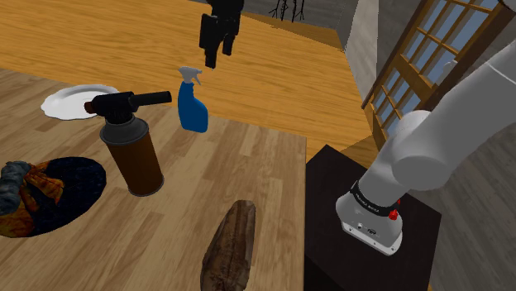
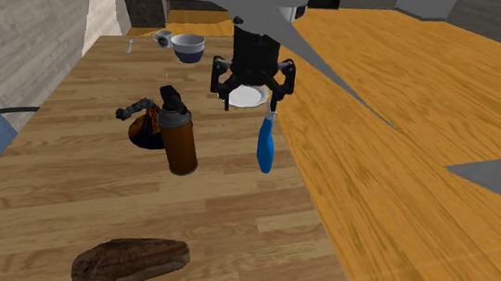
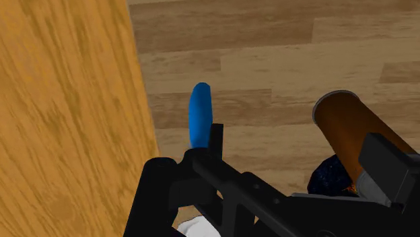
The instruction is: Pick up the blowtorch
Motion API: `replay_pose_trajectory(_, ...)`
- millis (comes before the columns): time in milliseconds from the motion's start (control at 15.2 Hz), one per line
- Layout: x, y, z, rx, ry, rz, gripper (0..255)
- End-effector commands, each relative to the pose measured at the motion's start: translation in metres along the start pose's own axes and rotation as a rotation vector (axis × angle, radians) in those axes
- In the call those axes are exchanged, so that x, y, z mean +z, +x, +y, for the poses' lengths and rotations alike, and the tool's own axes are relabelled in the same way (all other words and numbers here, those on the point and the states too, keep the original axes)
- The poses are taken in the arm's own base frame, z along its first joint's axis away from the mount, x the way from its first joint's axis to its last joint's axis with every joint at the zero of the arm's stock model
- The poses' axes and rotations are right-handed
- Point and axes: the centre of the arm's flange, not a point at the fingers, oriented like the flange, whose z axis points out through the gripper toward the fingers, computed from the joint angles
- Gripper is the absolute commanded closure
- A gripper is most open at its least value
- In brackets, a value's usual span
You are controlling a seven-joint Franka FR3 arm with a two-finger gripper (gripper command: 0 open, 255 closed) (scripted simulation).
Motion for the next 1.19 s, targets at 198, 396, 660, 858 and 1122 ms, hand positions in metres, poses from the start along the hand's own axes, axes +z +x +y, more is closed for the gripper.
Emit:
replay_pose_trajectory(198,0.012,0.041,-0.052,-0.117,0.003,-0.003,0)
replay_pose_trajectory(396,0.019,0.062,-0.085,-0.187,0.005,-0.005,0)
replay_pose_trajectory(660,0.028,0.087,-0.131,-0.279,0.007,-0.008,0)
replay_pose_trajectory(858,0.035,0.103,-0.166,-0.349,0.008,-0.01,0)
replay_pose_trajectory(1122,0.052,0.103,-0.172,-0.36,0.008,-0.01,0)
